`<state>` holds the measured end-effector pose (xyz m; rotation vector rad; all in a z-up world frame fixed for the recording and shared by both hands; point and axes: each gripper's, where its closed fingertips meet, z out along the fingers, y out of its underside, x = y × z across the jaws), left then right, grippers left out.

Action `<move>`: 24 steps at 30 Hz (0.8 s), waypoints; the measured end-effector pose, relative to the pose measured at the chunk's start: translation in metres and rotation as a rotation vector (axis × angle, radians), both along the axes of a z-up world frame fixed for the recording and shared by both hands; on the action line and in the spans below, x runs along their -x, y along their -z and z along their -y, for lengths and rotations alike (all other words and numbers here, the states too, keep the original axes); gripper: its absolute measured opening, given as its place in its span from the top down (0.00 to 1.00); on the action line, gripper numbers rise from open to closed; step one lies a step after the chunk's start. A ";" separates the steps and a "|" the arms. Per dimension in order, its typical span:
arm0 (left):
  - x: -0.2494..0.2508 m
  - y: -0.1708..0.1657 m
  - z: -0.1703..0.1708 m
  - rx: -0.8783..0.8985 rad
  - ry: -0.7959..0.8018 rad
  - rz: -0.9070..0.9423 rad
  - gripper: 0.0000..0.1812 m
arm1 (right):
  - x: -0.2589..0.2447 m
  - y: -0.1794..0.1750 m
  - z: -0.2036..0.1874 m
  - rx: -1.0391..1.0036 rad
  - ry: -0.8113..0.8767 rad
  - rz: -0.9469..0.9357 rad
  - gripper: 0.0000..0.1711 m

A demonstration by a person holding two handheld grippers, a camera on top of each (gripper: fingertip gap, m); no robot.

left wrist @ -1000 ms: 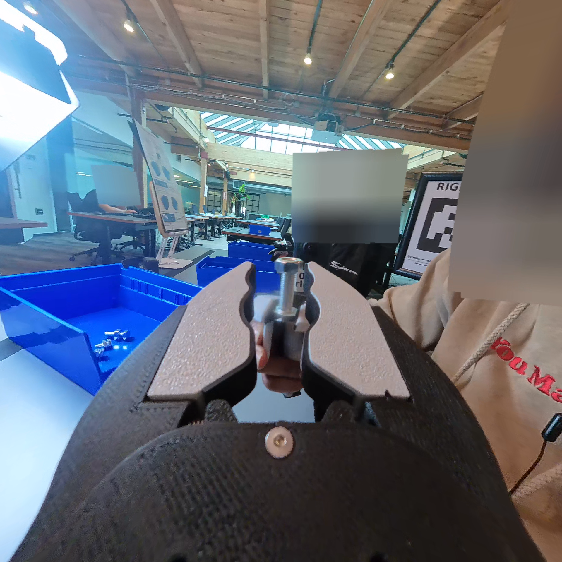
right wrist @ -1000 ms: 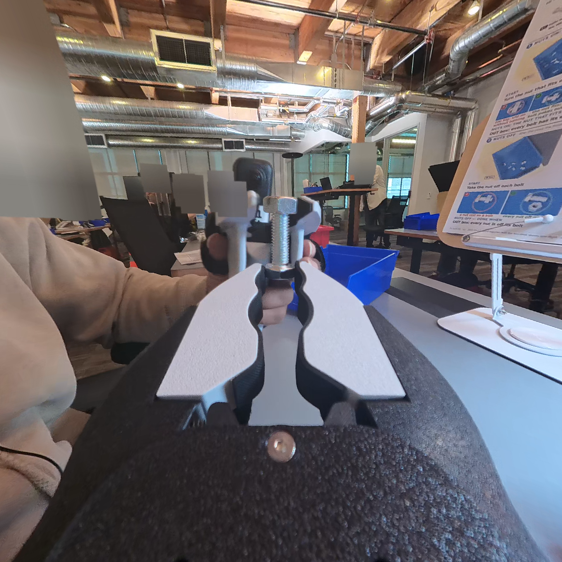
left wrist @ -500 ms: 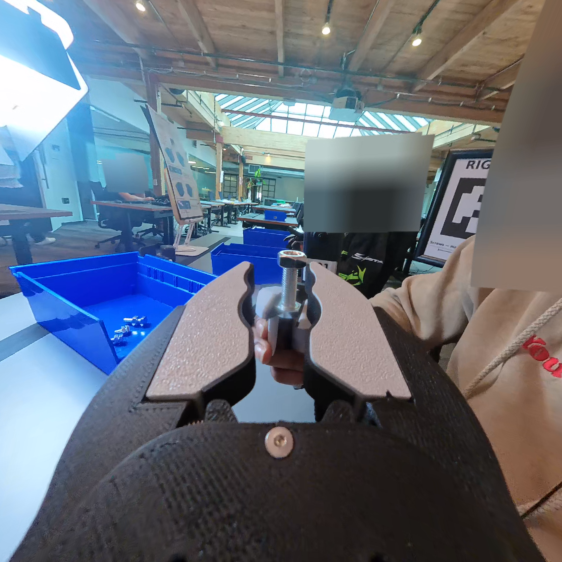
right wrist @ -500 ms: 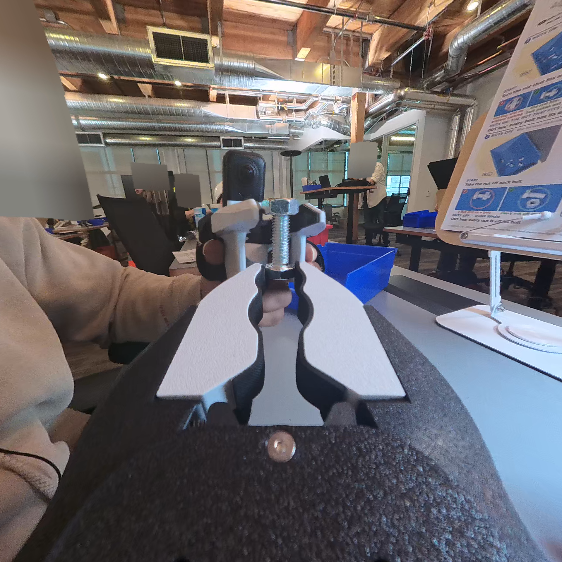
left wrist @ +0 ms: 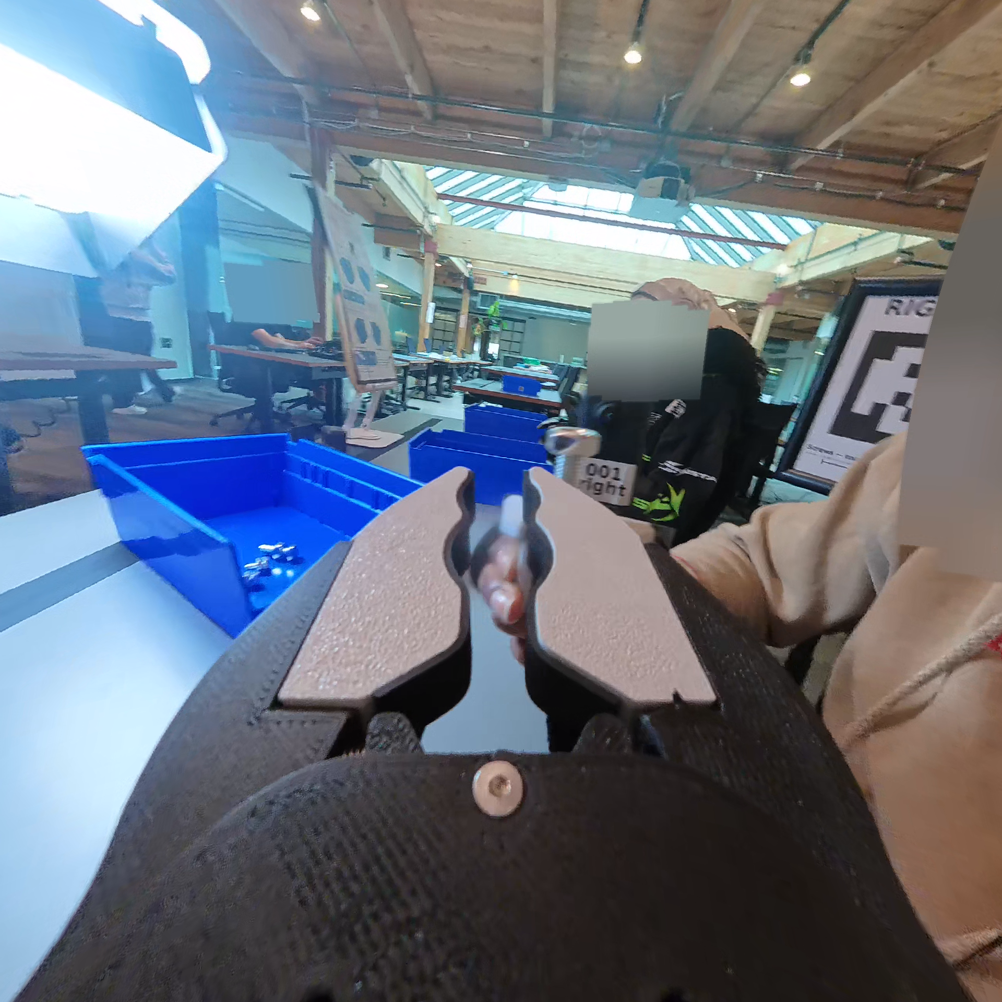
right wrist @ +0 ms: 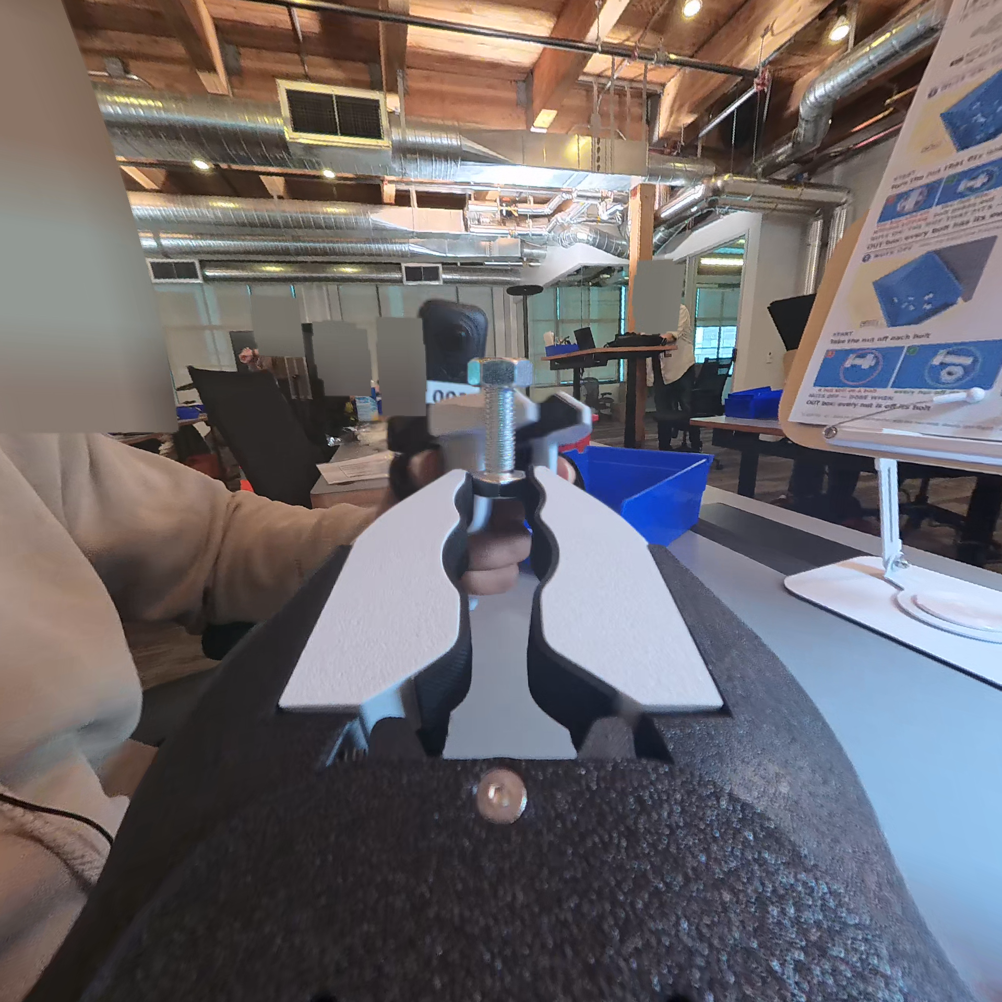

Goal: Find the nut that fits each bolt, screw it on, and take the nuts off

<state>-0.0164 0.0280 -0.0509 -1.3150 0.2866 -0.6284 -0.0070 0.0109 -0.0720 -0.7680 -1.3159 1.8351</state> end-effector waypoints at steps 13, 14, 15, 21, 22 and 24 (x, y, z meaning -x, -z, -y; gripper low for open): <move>0.008 -0.005 -0.002 0.006 -0.085 0.009 0.93 | 0.000 -0.003 -0.006 0.016 0.017 -0.005 0.90; 0.014 -0.003 -0.003 0.020 -0.097 0.026 0.93 | -0.001 -0.004 -0.008 0.014 0.022 -0.012 0.90; 0.016 -0.002 -0.004 0.033 -0.090 0.042 0.91 | -0.001 -0.005 -0.008 0.009 0.028 -0.014 0.90; -0.012 -0.006 -0.001 0.001 -0.028 -0.040 0.82 | 0.007 0.007 -0.007 -0.010 0.039 0.038 0.90; -0.009 -0.004 -0.003 0.008 -0.053 -0.052 0.82 | 0.008 0.008 -0.006 -0.008 0.037 0.039 0.90; -0.001 -0.003 -0.002 0.029 -0.055 -0.024 0.85 | 0.007 0.006 -0.010 0.018 0.033 0.033 0.90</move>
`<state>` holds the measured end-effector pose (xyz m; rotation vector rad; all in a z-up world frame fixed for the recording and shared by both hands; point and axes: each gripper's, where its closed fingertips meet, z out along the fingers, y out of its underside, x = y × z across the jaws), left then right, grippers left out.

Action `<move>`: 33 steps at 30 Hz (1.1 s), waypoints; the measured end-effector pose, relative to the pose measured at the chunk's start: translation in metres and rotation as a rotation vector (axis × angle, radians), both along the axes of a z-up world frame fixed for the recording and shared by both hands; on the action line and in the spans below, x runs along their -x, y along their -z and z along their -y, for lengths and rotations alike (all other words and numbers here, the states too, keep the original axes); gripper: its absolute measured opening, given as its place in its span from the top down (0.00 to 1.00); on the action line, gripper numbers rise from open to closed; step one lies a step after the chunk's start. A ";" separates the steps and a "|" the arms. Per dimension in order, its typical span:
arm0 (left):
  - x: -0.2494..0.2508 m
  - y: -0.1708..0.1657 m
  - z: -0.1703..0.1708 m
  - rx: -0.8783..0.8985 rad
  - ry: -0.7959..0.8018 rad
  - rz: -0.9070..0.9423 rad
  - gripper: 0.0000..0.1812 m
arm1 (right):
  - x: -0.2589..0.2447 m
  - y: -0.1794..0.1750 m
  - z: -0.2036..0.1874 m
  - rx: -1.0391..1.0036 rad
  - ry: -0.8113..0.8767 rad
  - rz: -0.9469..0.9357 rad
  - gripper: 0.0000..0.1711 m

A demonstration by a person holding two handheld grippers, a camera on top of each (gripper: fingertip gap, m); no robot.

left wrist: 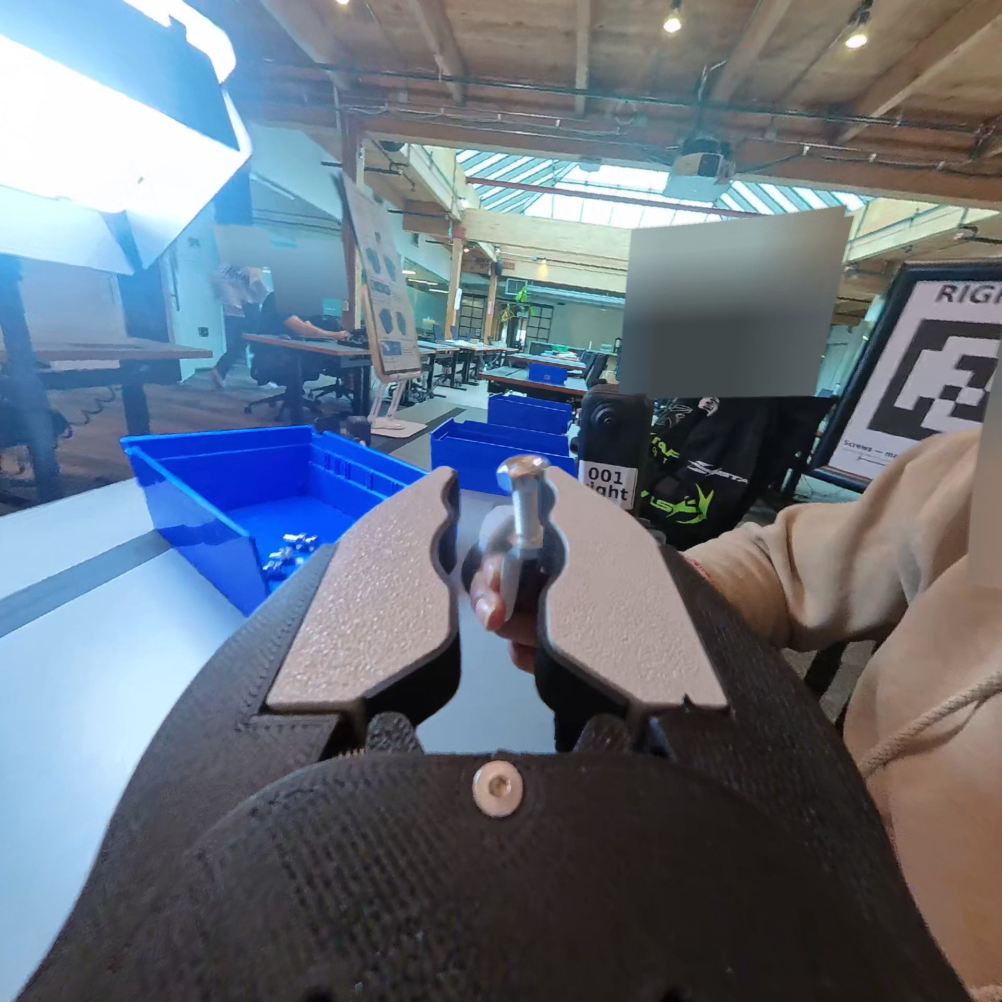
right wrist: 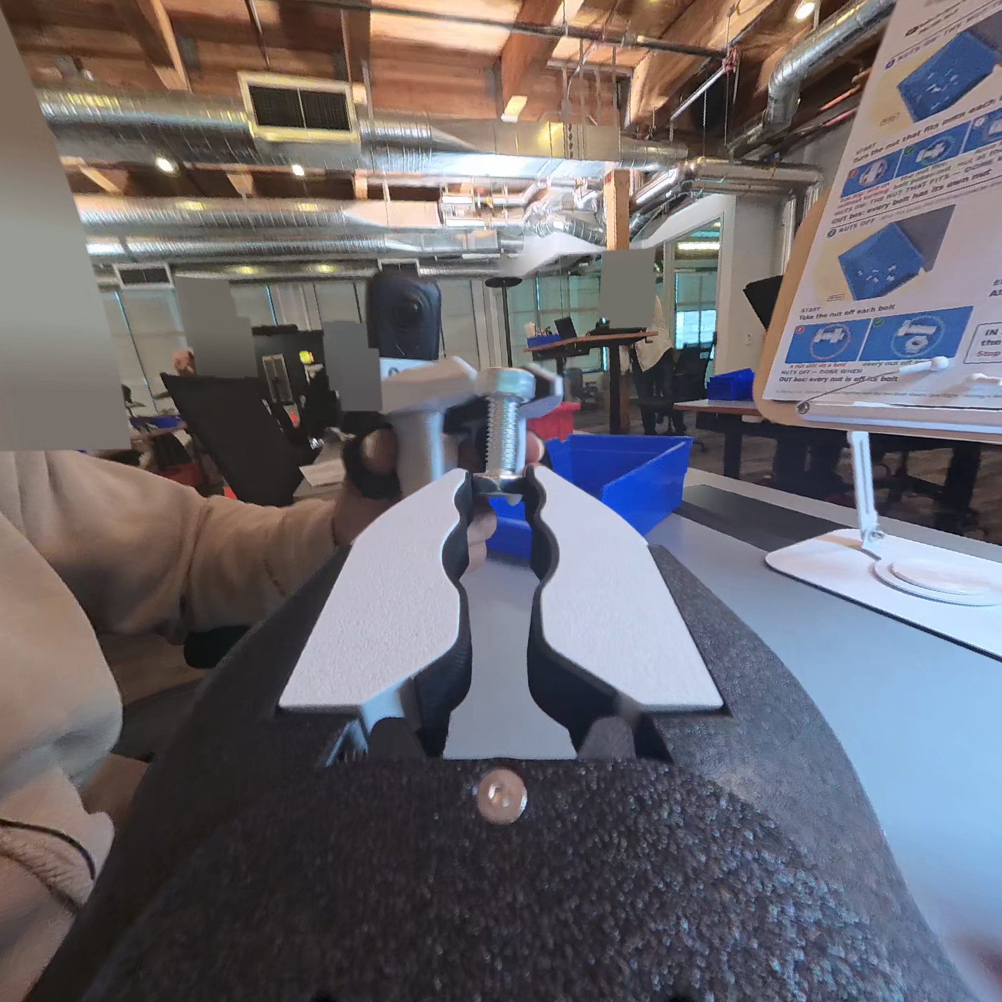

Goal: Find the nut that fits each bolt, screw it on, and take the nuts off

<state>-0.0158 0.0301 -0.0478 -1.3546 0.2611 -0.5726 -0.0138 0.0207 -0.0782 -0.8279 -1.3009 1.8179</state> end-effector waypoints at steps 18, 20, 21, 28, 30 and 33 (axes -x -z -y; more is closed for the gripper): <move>0.017 0.008 -0.007 0.048 -0.011 0.066 0.84 | -0.004 -0.009 -0.007 0.080 -0.034 -0.024 0.90; 0.001 0.004 -0.003 0.013 0.030 0.028 0.80 | -0.001 -0.004 -0.007 0.074 -0.029 -0.007 0.90; -0.004 0.006 -0.004 0.022 0.031 0.000 0.79 | 0.000 -0.002 -0.005 0.071 -0.030 -0.001 0.90; 0.033 0.022 -0.017 0.142 -0.064 0.116 0.89 | -0.005 -0.010 -0.009 0.088 -0.037 -0.029 0.90; 0.020 0.014 -0.012 0.085 -0.006 0.107 0.83 | -0.003 -0.007 -0.010 0.091 -0.029 -0.017 0.90; -0.001 0.009 -0.008 0.046 0.030 0.033 0.78 | 0.001 -0.001 -0.008 0.084 -0.028 0.005 0.89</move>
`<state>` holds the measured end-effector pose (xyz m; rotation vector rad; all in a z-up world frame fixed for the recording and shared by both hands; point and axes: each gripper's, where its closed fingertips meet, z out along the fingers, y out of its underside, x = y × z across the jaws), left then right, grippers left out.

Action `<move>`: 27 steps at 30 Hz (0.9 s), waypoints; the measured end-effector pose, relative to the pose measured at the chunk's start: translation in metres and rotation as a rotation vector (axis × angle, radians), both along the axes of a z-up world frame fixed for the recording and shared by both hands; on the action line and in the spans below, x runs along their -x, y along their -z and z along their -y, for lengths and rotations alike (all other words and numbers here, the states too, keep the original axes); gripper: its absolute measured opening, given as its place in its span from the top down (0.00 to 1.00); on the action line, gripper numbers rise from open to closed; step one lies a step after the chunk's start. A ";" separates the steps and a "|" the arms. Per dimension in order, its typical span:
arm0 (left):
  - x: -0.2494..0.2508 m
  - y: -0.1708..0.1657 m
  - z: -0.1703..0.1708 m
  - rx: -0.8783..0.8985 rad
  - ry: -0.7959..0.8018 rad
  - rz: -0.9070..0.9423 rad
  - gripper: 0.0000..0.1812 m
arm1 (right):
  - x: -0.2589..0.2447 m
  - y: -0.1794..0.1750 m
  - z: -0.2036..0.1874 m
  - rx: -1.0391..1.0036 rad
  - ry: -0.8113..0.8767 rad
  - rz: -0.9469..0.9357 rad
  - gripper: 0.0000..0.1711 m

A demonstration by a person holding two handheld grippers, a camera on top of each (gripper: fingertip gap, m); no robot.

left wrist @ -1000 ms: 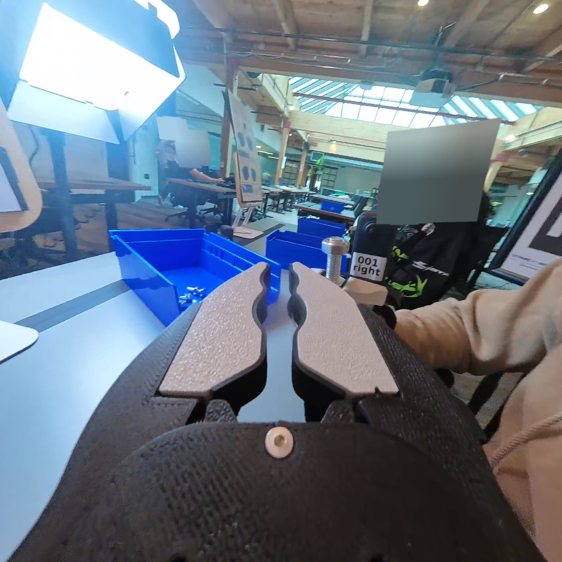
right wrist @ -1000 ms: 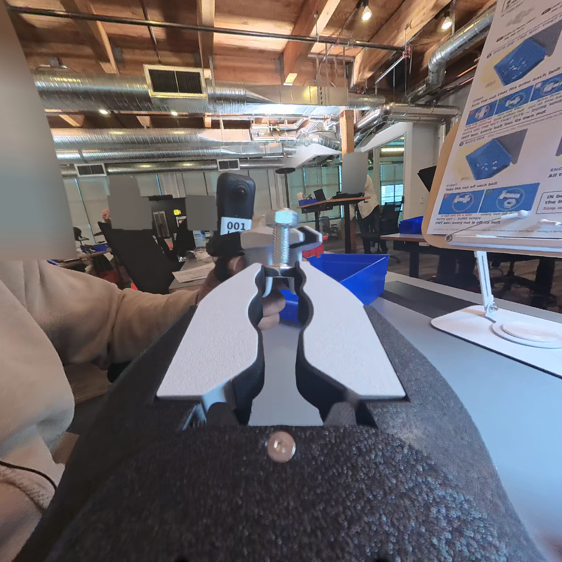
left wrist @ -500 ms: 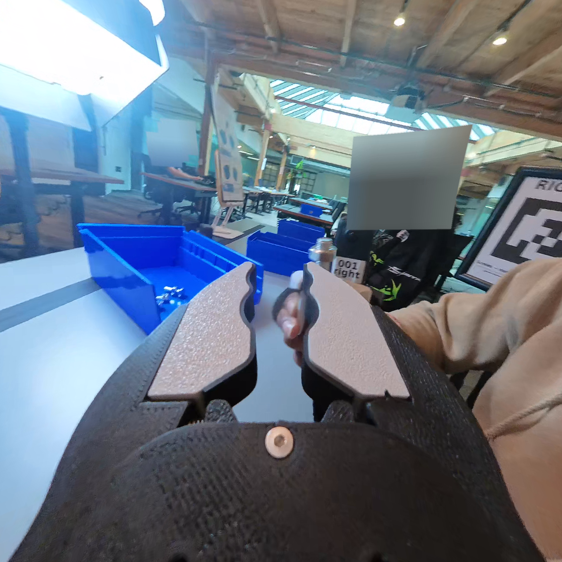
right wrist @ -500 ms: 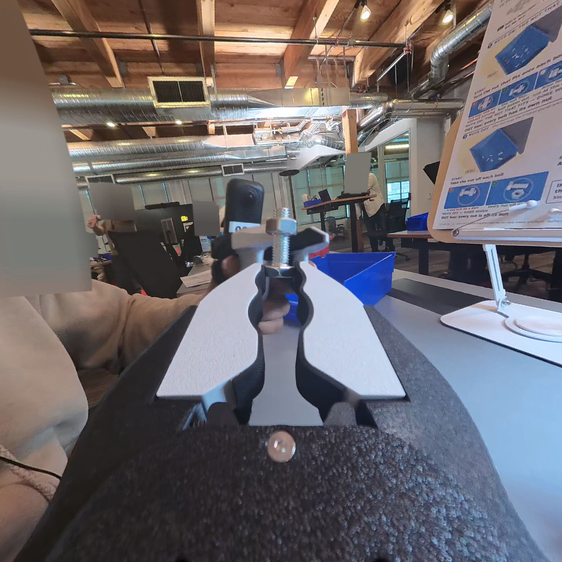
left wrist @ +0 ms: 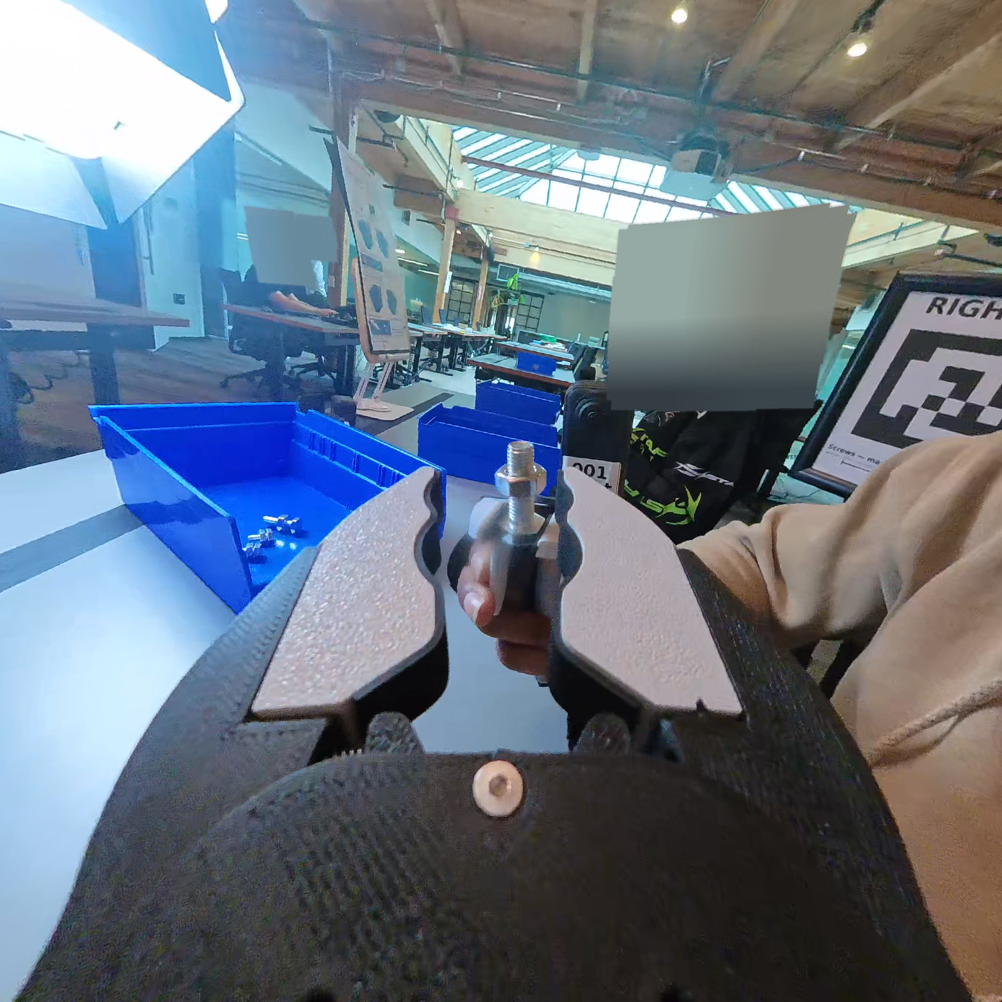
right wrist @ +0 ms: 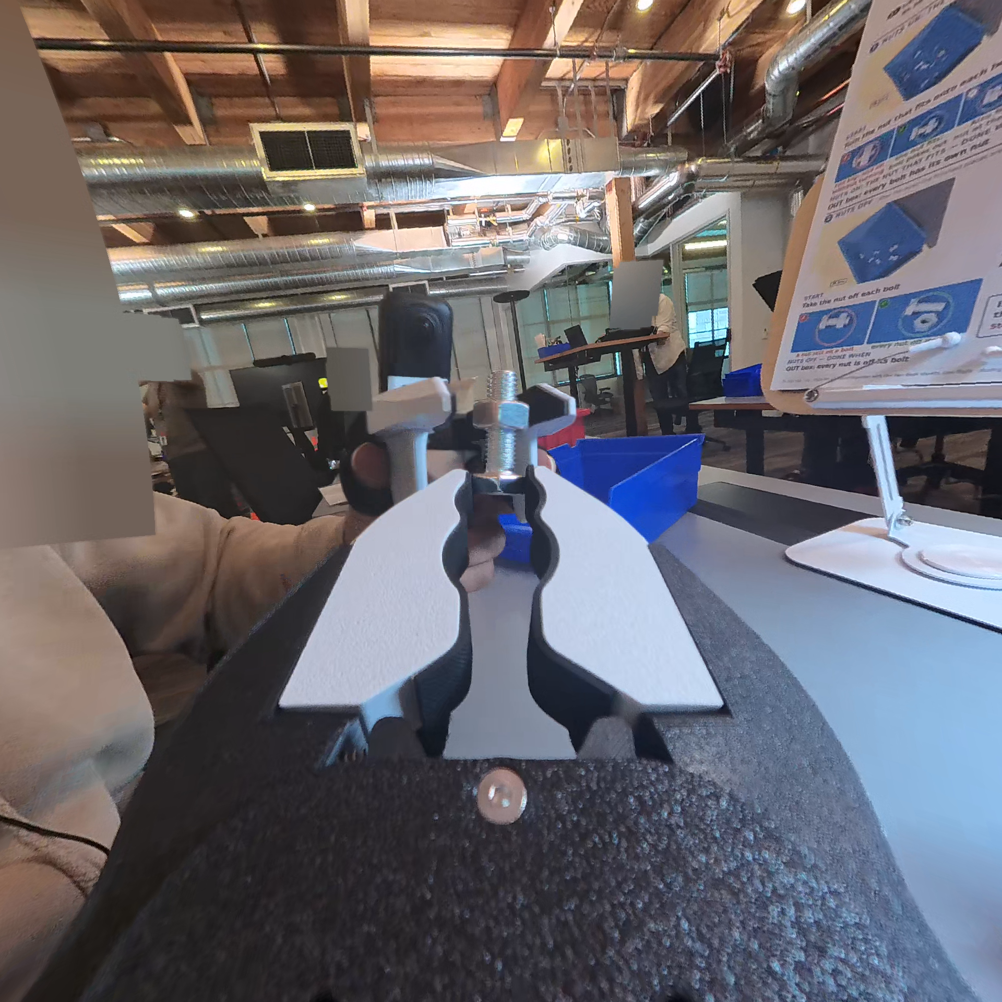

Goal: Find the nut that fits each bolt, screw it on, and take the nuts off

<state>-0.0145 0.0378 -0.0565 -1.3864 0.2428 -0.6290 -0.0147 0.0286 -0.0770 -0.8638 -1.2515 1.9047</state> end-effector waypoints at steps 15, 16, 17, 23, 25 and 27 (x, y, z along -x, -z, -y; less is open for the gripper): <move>0.000 0.013 -0.003 0.094 -0.023 -0.057 0.88 | 0.000 -0.001 -0.001 0.010 -0.006 -0.010 0.90; 0.013 0.015 -0.004 0.107 -0.082 -0.036 0.98 | -0.002 -0.003 -0.002 0.025 -0.018 -0.019 0.90; 0.022 0.017 -0.005 0.118 -0.108 -0.020 0.99 | -0.003 -0.005 -0.003 0.024 -0.021 -0.027 0.90; -0.005 0.005 0.001 0.051 0.006 -0.029 0.81 | 0.001 0.001 -0.003 0.002 0.000 -0.007 0.90; -0.004 0.009 -0.001 0.073 -0.014 -0.047 0.83 | 0.001 0.002 -0.001 0.000 -0.006 -0.002 0.90; 0.013 0.014 -0.005 0.107 -0.091 -0.041 0.97 | 0.000 -0.001 -0.002 0.020 -0.014 -0.009 0.90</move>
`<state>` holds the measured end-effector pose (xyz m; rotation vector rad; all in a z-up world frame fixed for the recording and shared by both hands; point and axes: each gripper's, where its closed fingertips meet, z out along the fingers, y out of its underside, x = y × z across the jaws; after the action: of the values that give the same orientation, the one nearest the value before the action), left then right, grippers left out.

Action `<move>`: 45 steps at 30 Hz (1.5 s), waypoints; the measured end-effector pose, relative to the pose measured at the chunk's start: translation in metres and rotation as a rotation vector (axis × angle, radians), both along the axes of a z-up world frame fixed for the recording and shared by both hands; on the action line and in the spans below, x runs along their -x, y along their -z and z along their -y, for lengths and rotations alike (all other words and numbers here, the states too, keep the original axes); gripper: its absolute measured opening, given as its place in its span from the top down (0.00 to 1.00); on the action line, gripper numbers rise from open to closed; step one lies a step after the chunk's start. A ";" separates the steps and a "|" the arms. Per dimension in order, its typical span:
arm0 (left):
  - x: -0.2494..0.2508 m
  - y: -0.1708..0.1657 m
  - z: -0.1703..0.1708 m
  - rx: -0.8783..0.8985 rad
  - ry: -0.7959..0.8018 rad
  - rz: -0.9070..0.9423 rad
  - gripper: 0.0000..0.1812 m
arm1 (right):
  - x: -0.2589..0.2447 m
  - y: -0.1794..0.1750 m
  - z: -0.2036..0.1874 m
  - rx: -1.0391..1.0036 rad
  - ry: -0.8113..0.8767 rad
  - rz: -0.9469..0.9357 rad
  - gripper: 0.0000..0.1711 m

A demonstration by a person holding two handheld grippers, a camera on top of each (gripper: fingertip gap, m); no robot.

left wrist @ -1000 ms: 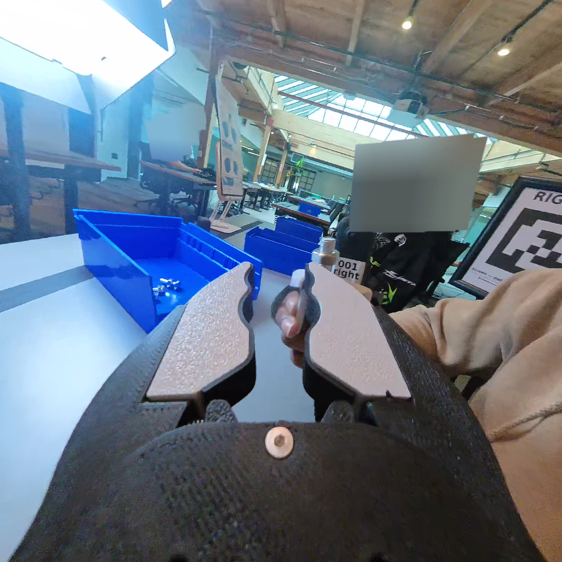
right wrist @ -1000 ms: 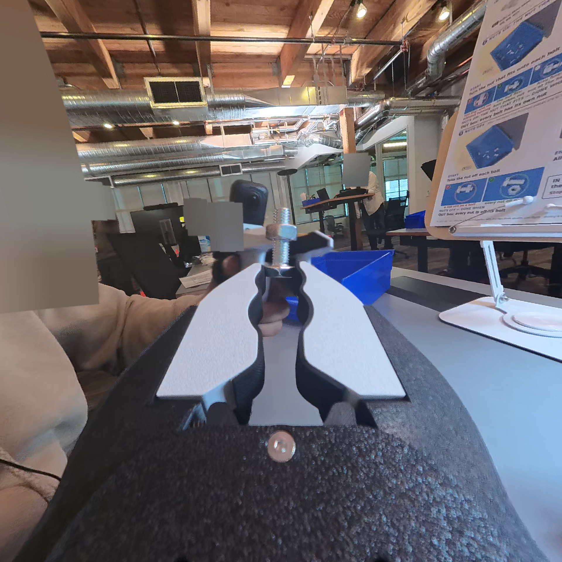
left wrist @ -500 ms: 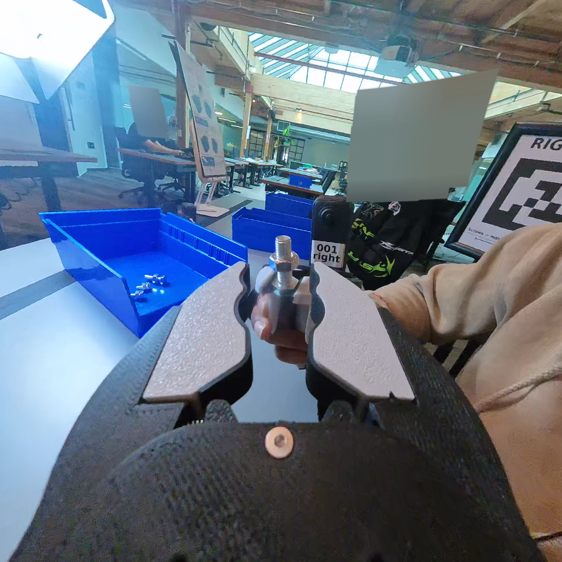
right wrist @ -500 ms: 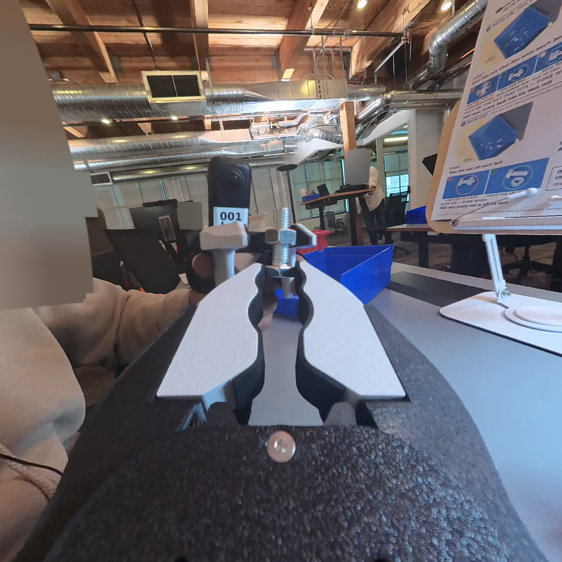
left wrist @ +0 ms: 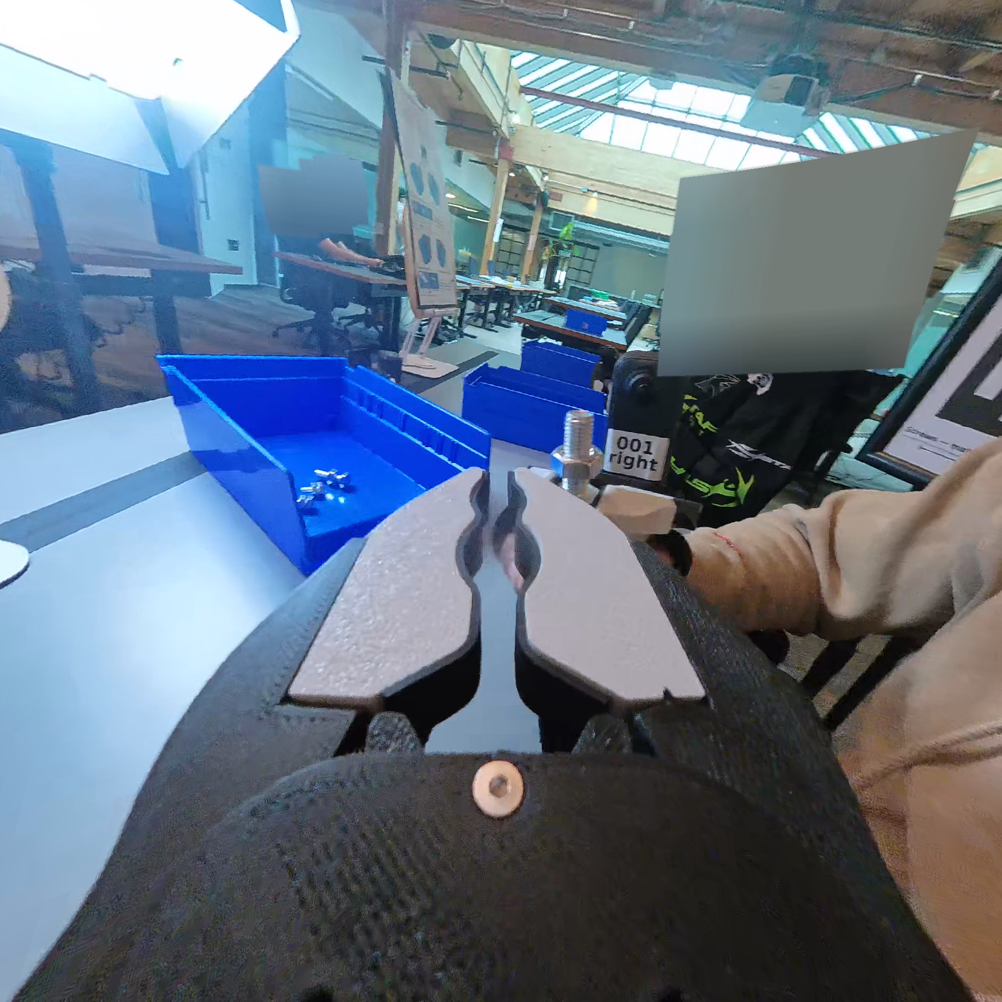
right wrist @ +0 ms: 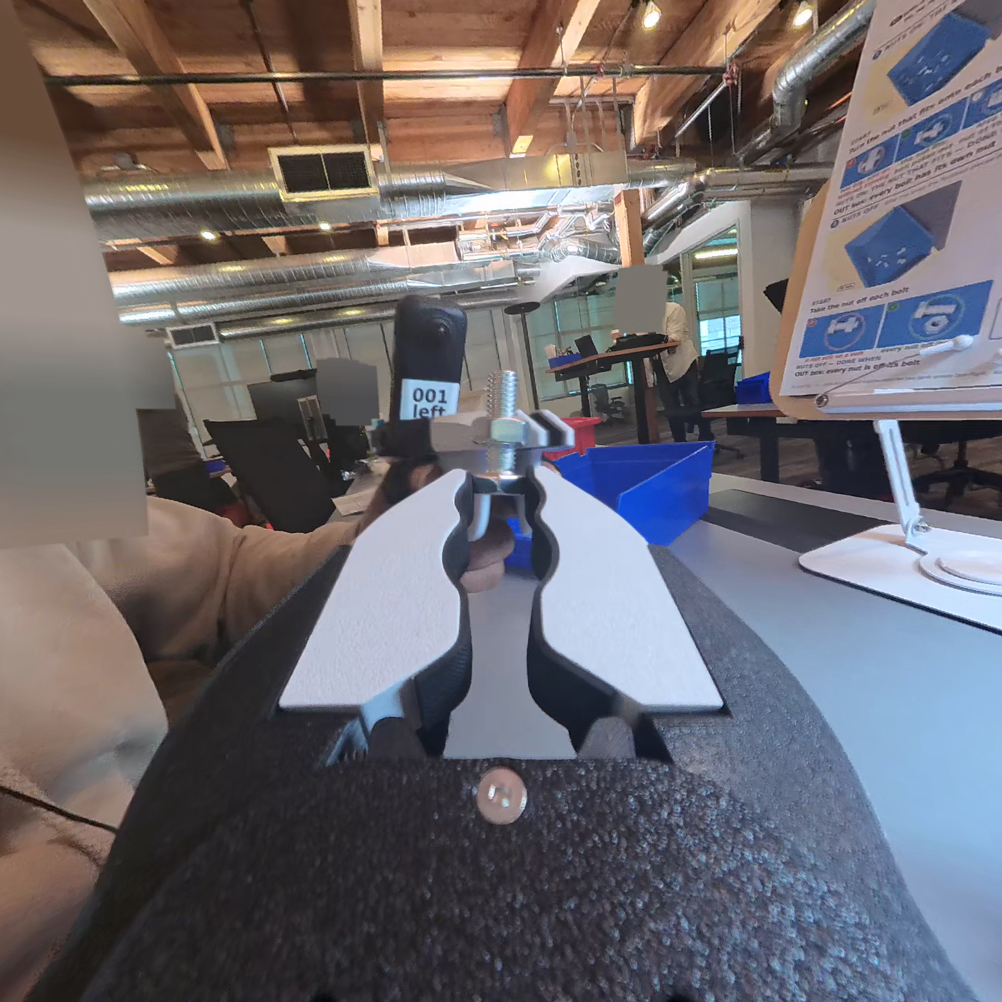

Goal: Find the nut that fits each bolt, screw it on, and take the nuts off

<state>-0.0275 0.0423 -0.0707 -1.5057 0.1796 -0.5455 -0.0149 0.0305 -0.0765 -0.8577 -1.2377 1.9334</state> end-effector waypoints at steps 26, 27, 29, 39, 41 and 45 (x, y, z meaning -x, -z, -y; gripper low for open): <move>0.017 0.010 -0.006 0.070 -0.055 -0.005 0.97 | -0.005 -0.012 -0.004 0.000 0.011 -0.024 0.90; 0.015 0.007 -0.005 0.056 -0.042 0.000 0.94 | -0.004 -0.011 -0.005 0.001 0.013 -0.022 0.90; 0.006 0.004 -0.003 0.030 -0.028 -0.046 0.91 | -0.002 -0.008 -0.006 0.001 0.017 -0.007 0.90; 0.013 -0.005 0.011 0.008 -0.043 -0.064 0.94 | 0.017 0.008 -0.044 -0.196 0.206 0.196 0.90; 0.026 -0.007 0.018 -0.004 -0.094 -0.117 0.97 | 0.023 0.015 -0.091 -0.289 0.332 0.364 0.89; 0.054 -0.006 0.029 -0.003 -0.187 -0.124 1.00 | 0.023 0.043 -0.215 -0.498 0.578 0.765 0.89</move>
<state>-0.0814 0.0132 -0.0644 -1.5361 0.1337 -0.3022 -0.0375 0.2458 -0.1195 -1.5262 -1.5593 0.7862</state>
